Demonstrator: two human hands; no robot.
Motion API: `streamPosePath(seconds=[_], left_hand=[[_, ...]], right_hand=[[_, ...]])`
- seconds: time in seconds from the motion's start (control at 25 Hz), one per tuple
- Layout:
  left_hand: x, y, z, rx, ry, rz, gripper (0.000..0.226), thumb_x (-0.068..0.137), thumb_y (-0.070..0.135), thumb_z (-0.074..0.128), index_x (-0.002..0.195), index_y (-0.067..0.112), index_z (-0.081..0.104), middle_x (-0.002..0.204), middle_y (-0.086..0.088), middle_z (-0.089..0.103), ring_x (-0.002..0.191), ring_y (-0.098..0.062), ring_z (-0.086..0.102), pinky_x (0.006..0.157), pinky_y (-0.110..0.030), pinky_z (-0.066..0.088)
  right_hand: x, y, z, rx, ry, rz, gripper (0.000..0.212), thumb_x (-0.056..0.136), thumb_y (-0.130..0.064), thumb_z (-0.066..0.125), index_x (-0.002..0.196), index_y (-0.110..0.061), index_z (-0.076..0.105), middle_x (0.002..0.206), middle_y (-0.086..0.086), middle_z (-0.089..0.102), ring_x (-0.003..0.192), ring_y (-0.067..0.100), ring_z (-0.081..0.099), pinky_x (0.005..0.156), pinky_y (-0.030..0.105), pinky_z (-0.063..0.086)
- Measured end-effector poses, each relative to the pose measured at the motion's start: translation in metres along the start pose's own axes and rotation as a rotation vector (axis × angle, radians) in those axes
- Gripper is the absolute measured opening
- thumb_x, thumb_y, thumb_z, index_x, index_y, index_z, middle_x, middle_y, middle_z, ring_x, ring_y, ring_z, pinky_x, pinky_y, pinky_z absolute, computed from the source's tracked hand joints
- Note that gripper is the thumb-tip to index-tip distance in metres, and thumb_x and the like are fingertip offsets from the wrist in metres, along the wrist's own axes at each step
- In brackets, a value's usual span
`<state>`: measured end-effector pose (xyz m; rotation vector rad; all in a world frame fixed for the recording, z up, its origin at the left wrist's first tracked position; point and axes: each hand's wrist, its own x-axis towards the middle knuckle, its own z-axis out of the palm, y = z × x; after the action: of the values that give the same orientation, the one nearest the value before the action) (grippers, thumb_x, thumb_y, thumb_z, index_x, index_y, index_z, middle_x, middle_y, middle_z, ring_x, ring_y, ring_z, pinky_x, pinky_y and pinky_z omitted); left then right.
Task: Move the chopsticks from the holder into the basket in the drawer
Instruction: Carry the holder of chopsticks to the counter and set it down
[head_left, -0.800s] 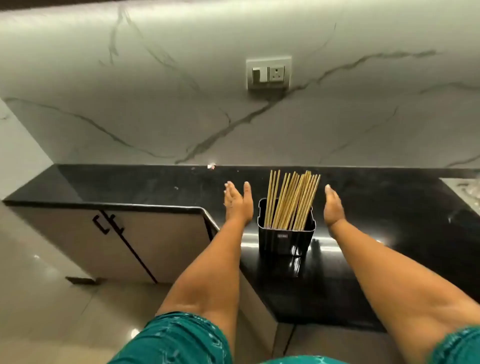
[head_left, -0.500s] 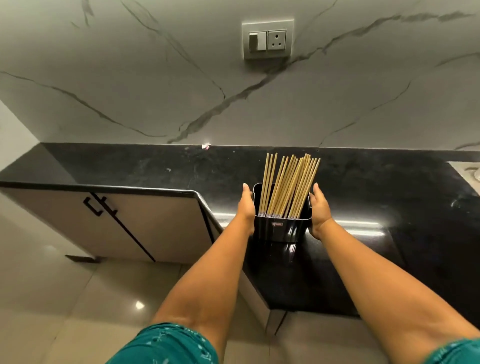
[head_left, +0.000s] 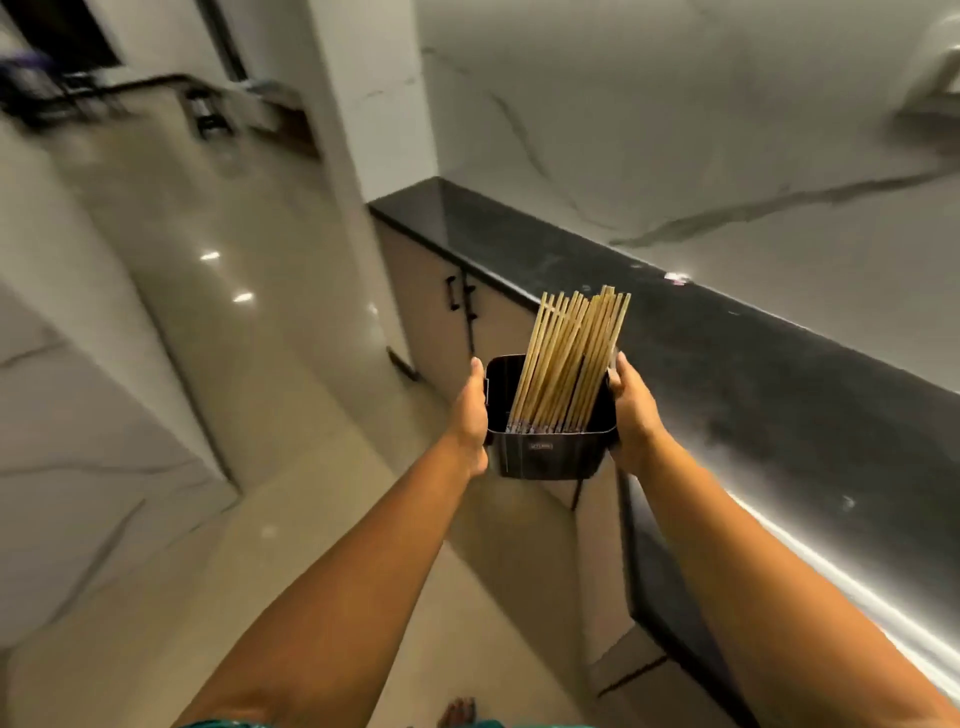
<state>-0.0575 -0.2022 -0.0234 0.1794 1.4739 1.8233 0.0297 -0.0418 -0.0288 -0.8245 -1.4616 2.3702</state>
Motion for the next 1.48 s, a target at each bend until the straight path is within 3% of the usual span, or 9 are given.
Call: streamPosePath(seconds=[0.12, 0.2, 0.32, 0.56, 0.68, 0.88, 1.16, 1.32, 1.48], left_hand=[[-0.060, 0.001, -0.084, -0.050, 0.276, 0.090, 0.062, 0.094, 0.064, 0.021, 0.093, 0.033, 0.074, 0.098, 0.005, 0.076, 0.096, -0.014, 0.068, 0.077, -0.033, 0.049], [-0.116, -0.005, -0.135, -0.099, 0.444, 0.150, 0.061, 0.094, 0.064, 0.020, 0.100, 0.031, 0.071, 0.100, 0.004, 0.075, 0.091, -0.011, 0.069, 0.073, -0.032, 0.047], [-0.209, -0.015, -0.196, -0.199, 0.644, 0.216, 0.068, 0.094, 0.063, 0.016, 0.086, 0.035, 0.077, 0.088, 0.008, 0.077, 0.076, -0.005, 0.072, 0.069, -0.030, 0.045], [-0.436, -0.067, -0.285, -0.348, 0.999, 0.356, 0.067, 0.094, 0.064, 0.015, 0.084, 0.040, 0.077, 0.094, 0.006, 0.076, 0.083, -0.008, 0.072, 0.067, -0.027, 0.051], [-0.555, -0.101, -0.311, -0.429, 1.144, 0.383, 0.069, 0.093, 0.066, 0.017, 0.084, 0.034, 0.078, 0.096, 0.004, 0.076, 0.084, -0.010, 0.073, 0.069, -0.031, 0.051], [-0.747, -0.149, -0.338, -0.507, 1.356, 0.424, 0.068, 0.091, 0.068, 0.020, 0.100, 0.024, 0.071, 0.093, -0.001, 0.077, 0.080, -0.014, 0.073, 0.051, -0.025, 0.056], [-0.949, -0.190, -0.380, -0.620, 1.684, 0.504, 0.065, 0.089, 0.071, 0.019, 0.099, 0.025, 0.063, 0.087, -0.001, 0.077, 0.080, -0.019, 0.074, 0.063, -0.035, 0.053], [-1.046, -0.206, -0.408, -0.704, 1.849, 0.580, 0.067, 0.088, 0.072, 0.021, 0.098, 0.020, 0.063, 0.082, -0.004, 0.077, 0.072, -0.020, 0.074, 0.048, -0.029, 0.056], [-1.136, -0.220, -0.433, -0.736, 2.036, 0.624, 0.074, 0.088, 0.072, 0.025, 0.115, 0.014, 0.061, 0.107, -0.013, 0.073, 0.089, -0.024, 0.073, 0.060, -0.032, 0.058]], right_hand=[[-0.005, 0.035, 0.088, -0.092, -0.233, 0.106, 0.060, 0.095, -0.059, 0.030, 0.126, -0.018, 0.060, 0.122, 0.010, 0.066, 0.111, 0.028, 0.063, 0.084, 0.042, 0.051], [-0.026, 0.065, 0.151, -0.166, -0.427, 0.153, 0.058, 0.097, -0.057, 0.028, 0.124, -0.017, 0.061, 0.121, 0.010, 0.067, 0.109, 0.028, 0.065, 0.086, 0.043, 0.051], [-0.073, 0.114, 0.236, -0.260, -0.667, 0.198, 0.053, 0.098, -0.052, 0.031, 0.114, -0.017, 0.066, 0.114, 0.010, 0.071, 0.108, 0.028, 0.066, 0.090, 0.045, 0.050], [-0.229, 0.235, 0.384, -0.361, -1.037, 0.353, 0.052, 0.099, -0.048, 0.029, 0.115, -0.015, 0.066, 0.112, 0.009, 0.072, 0.105, 0.026, 0.067, 0.097, 0.048, 0.048], [-0.332, 0.297, 0.432, -0.397, -1.178, 0.420, 0.053, 0.098, -0.052, 0.030, 0.112, -0.017, 0.067, 0.109, 0.008, 0.073, 0.104, 0.025, 0.068, 0.093, 0.046, 0.050], [-0.509, 0.391, 0.495, -0.455, -1.433, 0.543, 0.053, 0.096, -0.057, 0.031, 0.113, -0.021, 0.067, 0.112, 0.006, 0.072, 0.108, 0.025, 0.066, 0.100, 0.049, 0.045], [-0.710, 0.481, 0.596, -0.526, -1.739, 0.645, 0.051, 0.097, -0.057, 0.029, 0.101, -0.029, 0.071, 0.106, 0.000, 0.074, 0.107, 0.022, 0.065, 0.103, 0.050, 0.042], [-0.814, 0.538, 0.656, -0.555, -1.933, 0.709, 0.053, 0.096, -0.058, 0.030, 0.103, -0.027, 0.072, 0.107, 0.002, 0.074, 0.104, 0.024, 0.068, 0.098, 0.049, 0.045], [-0.915, 0.585, 0.707, -0.551, -2.100, 0.758, 0.050, 0.098, -0.054, 0.030, 0.106, -0.026, 0.070, 0.110, 0.004, 0.073, 0.105, 0.023, 0.067, 0.099, 0.051, 0.045]])
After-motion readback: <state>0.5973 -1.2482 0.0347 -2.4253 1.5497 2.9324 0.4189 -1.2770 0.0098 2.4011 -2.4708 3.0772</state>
